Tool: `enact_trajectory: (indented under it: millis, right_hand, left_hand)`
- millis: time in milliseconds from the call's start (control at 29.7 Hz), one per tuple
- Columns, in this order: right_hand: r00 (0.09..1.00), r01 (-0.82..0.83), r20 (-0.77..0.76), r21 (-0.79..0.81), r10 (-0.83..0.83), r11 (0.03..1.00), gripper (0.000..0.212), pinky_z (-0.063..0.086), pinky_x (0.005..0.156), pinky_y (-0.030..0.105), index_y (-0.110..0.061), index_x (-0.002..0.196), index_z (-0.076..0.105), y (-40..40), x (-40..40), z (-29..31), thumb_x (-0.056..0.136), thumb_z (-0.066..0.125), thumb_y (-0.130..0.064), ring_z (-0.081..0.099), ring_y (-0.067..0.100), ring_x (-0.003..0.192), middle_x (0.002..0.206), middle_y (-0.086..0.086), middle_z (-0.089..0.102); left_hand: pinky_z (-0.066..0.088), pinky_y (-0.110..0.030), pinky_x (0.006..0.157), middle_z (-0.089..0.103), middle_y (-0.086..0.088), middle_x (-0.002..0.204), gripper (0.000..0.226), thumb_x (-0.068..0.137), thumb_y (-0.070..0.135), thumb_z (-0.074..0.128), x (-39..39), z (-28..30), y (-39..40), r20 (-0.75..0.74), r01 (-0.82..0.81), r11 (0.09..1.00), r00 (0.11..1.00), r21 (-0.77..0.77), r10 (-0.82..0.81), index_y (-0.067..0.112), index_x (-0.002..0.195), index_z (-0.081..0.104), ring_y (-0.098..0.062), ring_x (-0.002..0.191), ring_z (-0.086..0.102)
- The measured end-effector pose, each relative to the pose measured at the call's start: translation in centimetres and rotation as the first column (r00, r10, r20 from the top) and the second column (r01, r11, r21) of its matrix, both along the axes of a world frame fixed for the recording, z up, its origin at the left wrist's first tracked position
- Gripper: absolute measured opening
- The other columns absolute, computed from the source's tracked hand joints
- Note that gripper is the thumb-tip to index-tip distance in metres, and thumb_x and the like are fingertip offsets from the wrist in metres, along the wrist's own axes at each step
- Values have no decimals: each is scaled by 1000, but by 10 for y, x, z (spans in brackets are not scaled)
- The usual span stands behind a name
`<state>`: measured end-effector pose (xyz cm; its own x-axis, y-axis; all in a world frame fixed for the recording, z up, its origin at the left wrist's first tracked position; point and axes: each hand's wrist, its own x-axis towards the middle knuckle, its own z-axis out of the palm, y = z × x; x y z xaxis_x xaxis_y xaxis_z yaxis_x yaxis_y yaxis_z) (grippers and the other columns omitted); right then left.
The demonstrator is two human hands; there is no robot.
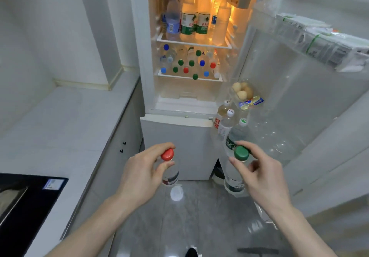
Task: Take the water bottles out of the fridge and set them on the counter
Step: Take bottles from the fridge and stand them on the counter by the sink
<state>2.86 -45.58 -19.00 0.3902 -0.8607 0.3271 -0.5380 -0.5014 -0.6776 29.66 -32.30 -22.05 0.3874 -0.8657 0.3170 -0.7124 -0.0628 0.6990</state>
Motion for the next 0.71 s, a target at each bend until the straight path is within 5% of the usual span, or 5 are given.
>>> enact_trajectory:
  millis: [202, 371, 506, 674, 708]
  right_hand:
    - [976, -216, 54, 75, 212, 974, 35, 49, 59, 33, -46, 115, 68, 17, 67, -3, 83, 82, -43, 54, 17, 50, 53, -1, 55]
    - [886, -464, 51, 101, 461, 880, 34, 56, 67, 41, -51, 115, 65, 22, 127, -9, 85, 79, -48, 63, 17, 57, 78, 1, 73]
    - [740, -669, 38, 146, 672, 729, 32, 55, 69, 38, -51, 114, 65, 23, 176, -13, 86, 80, -44, 61, 17, 58, 73, 0, 70]
    - [549, -823, -12, 165, 836, 543, 26, 43, 60, 19, -46, 109, 67, 27, 217, -24, 87, 81, -42, 56, 14, 60, 60, -6, 59]
    - [446, -880, -5, 180, 895, 440, 25, 42, 59, 18, -46, 109, 67, 36, 235, -27, 87, 80, -43, 56, 13, 61, 60, -8, 58]
  left_hand:
    - [57, -32, 88, 67, 32, 112, 35, 91, 29, 76, 21, 0, 65, -57, -181, 982, 981, 54, 184, 41, 123, 66, -2, 100, 65]
    - [57, -33, 90, 68, 32, 111, 39, 91, 34, 77, 34, 2, 102, -59, -350, 932, 932, 97, 356, 51, 122, 61, -2, 100, 66]
    - [55, -26, 92, 66, 35, 112, 36, 89, 34, 78, 37, 2, 129, -76, -553, 825, 823, 113, 563, 52, 117, 63, 4, 100, 64]
    - [57, -27, 89, 68, 33, 111, 35, 89, 32, 78, 32, 3, 152, -68, -717, 684, 682, 130, 728, 48, 118, 65, -1, 100, 66]
    - [57, -26, 89, 68, 32, 112, 34, 90, 31, 77, 25, 3, 167, -66, -788, 603, 600, 121, 797, 47, 118, 65, 0, 102, 65]
